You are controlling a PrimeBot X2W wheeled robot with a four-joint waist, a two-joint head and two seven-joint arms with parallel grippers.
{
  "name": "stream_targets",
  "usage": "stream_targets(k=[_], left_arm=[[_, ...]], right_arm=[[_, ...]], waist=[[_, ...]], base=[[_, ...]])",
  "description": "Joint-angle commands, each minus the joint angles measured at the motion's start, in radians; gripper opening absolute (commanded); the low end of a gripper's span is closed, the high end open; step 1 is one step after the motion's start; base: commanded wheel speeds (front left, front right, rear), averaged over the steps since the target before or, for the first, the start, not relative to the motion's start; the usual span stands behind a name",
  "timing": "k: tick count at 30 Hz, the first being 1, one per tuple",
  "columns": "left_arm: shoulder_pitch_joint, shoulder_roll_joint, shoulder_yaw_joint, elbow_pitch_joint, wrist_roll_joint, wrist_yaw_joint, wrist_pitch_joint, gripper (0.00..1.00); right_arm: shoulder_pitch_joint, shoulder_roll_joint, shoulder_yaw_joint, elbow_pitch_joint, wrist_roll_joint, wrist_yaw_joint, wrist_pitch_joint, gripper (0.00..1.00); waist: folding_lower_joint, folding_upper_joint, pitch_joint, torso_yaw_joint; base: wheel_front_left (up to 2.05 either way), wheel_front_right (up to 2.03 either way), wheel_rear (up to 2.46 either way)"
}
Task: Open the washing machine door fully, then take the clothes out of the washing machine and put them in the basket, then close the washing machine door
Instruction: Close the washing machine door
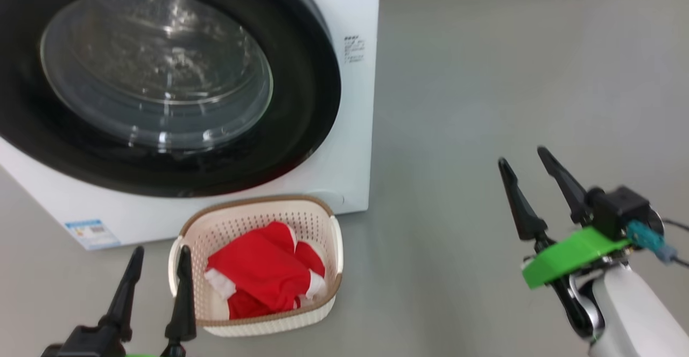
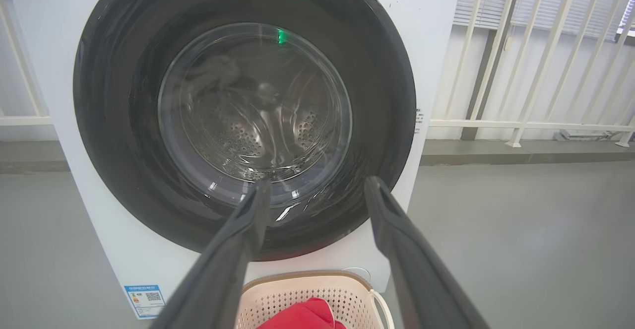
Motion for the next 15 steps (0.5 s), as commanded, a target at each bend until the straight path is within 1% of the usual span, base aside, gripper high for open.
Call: stream_targets(k=[1,7,15], left_arm=[[-0.004,0.015,0.04,-0.027,0.011,-0.003,-0.008,1.0],[0.036,0.016,0.06,-0.024,0.024,-0.009,-0.008,1.0],[0.082,0.012,0.074,-0.024,0.056,-0.011,-0.008,1.0]], right_arm=[[0.018,0.003,0.0,-0.039,-0.013,-0.004,-0.005,1.0],[0.112,0.005,-0.031,-0.102,-0.061,-0.004,-0.005,1.0],[0.212,0.026,-0.064,-0.174,-0.105,-0.004,-0.005,1.0]], waist=[[0.0,0.0,-0.035,-0.021],[0.0,0.0,-0.06,-0.028],[0.0,0.0,-0.099,-0.039]], base=[[0.0,0.0,0.0],[0.0,0.0,0.0],[0.0,0.0,0.0]])
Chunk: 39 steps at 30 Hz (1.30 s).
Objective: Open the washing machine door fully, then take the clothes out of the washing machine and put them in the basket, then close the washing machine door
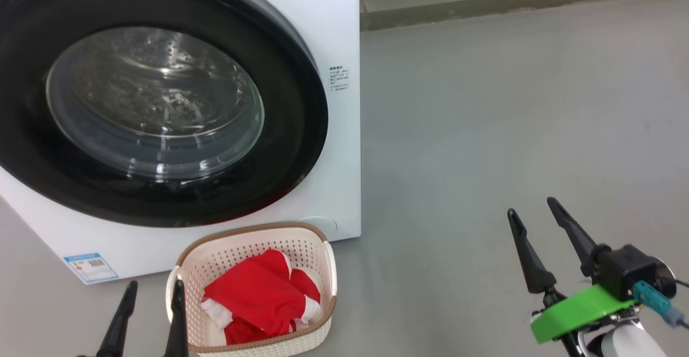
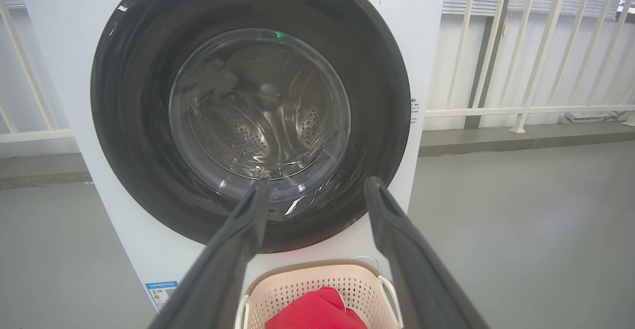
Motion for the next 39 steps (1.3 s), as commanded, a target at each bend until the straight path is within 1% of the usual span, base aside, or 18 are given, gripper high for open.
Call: stream_targets(k=[1,6,11,23,27,28,33,36,39], left_arm=[[-0.011,0.009,0.034,-0.026,0.014,-0.001,-0.008,1.0],[0.012,0.0,0.041,-0.031,0.016,0.0,-0.008,1.0],[0.025,-0.007,0.043,-0.035,0.017,0.003,-0.008,1.0],[0.029,-0.013,0.036,-0.032,0.021,0.008,-0.008,1.0],[0.026,-0.014,0.03,-0.04,0.037,0.009,-0.008,1.0],[0.044,-0.018,0.0,-0.012,0.03,0.003,0.0,0.0],[0.046,-0.033,-0.004,0.05,0.03,0.001,0.009,0.0],[0.038,-0.033,0.002,0.061,0.0,0.0,0.02,0.0],[0.032,-0.033,0.004,0.063,-0.036,-0.002,0.03,0.0]], right_arm=[[0.002,-0.001,0.008,-0.042,-0.017,-0.004,-0.005,1.0],[0.065,0.017,-0.013,-0.086,-0.033,-0.004,-0.005,1.0],[0.099,0.025,-0.016,-0.092,-0.04,-0.004,-0.005,1.0],[0.103,0.03,-0.01,-0.089,-0.043,-0.004,-0.005,1.0],[0.1,0.033,-0.005,-0.087,-0.041,-0.004,-0.005,1.0],[0.126,0.042,-0.03,-0.062,-0.035,0.0,0.0,0.0],[0.154,0.059,-0.029,0.0,-0.032,0.0,0.002,0.0],[0.152,0.061,-0.031,0.007,-0.003,0.0,0.01,0.0],[0.149,0.061,-0.035,0.005,0.031,0.0,0.018,0.0]], waist=[[-0.0001,0.0,-0.013,-0.004],[-0.0001,0.0,-0.029,-0.006],[-0.0001,0.0,-0.036,-0.005],[-0.0001,0.0,-0.031,-0.01],[-0.0001,0.0,-0.033,-0.01],[-0.0001,0.0,-0.033,-0.01],[0.0,0.0,-0.033,-0.01],[0.0002,0.0,-0.032,-0.009],[0.002,0.0,-0.031,-0.005]], base=[[0.0,0.0,0.0],[0.0,0.0,0.0],[0.0,0.0,0.0],[0.0,0.0,0.0],[0.0,0.0,0.0],[0.0,0.0,0.0],[0.0,0.0,0.0],[0.0,0.0,0.0],[0.0,0.0,0.0]])
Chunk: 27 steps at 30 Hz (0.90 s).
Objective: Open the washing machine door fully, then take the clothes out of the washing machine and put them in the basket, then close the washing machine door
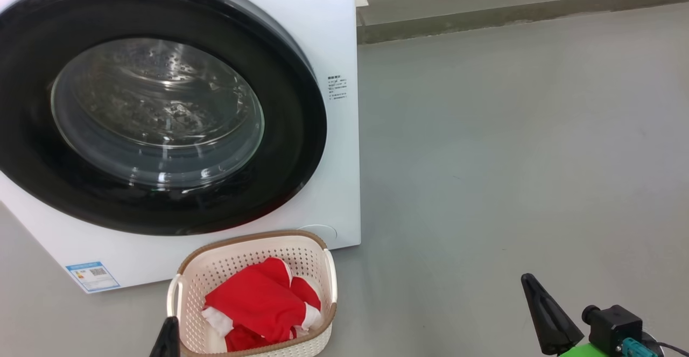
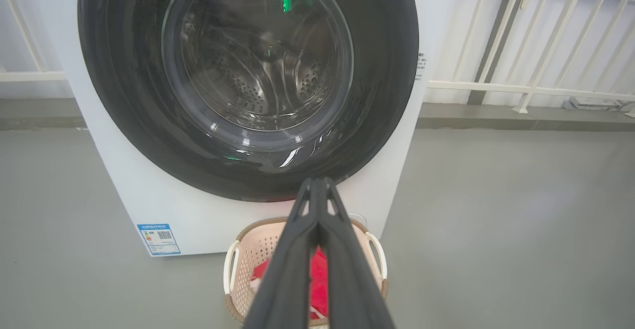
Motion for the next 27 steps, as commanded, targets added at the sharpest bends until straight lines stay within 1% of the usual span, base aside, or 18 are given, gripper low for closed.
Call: stream_targets(k=[1,4,6,27], left_arm=[[-0.026,0.01,0.009,-0.019,-0.029,-0.003,0.007,0.0],[-0.03,0.011,0.008,-0.017,-0.065,-0.005,0.015,0.0],[-0.034,0.011,0.008,-0.016,-0.089,-0.006,0.019,0.0],[-0.071,0.014,0.015,0.0,-0.326,-0.019,0.074,0.0]], right_arm=[[-0.034,-0.004,-0.006,-0.026,0.028,0.0,0.005,0.0],[-0.037,-0.004,-0.01,-0.027,0.061,0.0,0.013,0.0],[-0.04,-0.003,-0.012,-0.027,0.083,0.0,0.019,0.0],[-0.065,0.0,-0.037,-0.029,0.303,-0.001,0.076,0.0]], waist=[[0.0019,-0.0001,0.0,0.002],[0.0002,-0.0001,0.003,0.005],[-0.0002,-0.0001,0.006,0.007],[-0.0004,-0.0001,0.02,0.026]], base=[[0.0,0.0,0.0],[0.0,0.0,0.0],[0.0,0.0,0.0],[0.0,0.0,0.0]])
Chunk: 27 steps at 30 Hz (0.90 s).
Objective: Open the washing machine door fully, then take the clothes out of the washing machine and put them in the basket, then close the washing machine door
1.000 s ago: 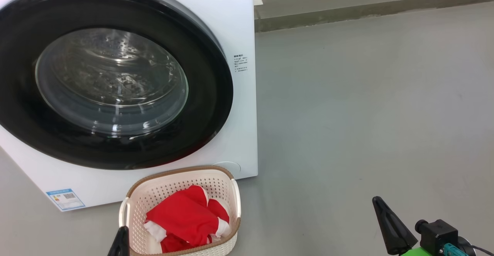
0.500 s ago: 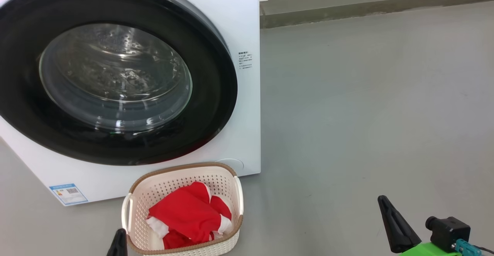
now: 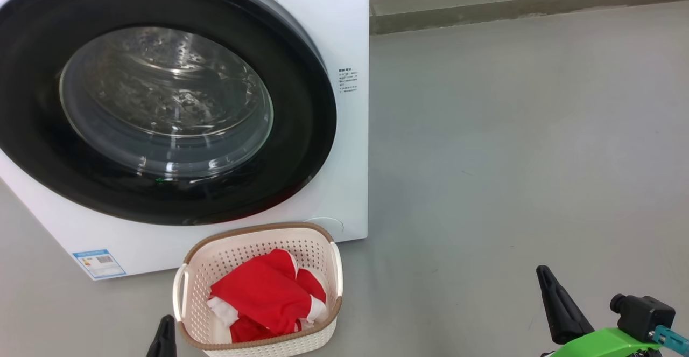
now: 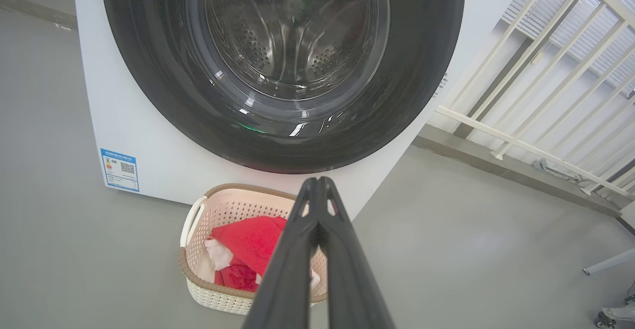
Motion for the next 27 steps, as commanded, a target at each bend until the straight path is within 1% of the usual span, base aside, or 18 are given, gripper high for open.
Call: stream_targets(k=[1,27], left_arm=[[-0.048,0.013,0.013,-0.018,-0.034,-0.009,0.007,0.0],[-0.098,0.017,0.026,0.006,-0.341,-0.026,0.081,0.0]], right_arm=[[-0.048,-0.008,-0.003,-0.027,0.03,-0.001,0.005,0.0],[-0.081,-0.002,-0.037,-0.03,0.315,-0.002,0.081,0.0]], waist=[[-0.0001,0.0,0.001,0.002],[-0.0002,0.0,0.019,0.027]], base=[[0.0,0.0,0.0],[0.0,0.0,0.0]])
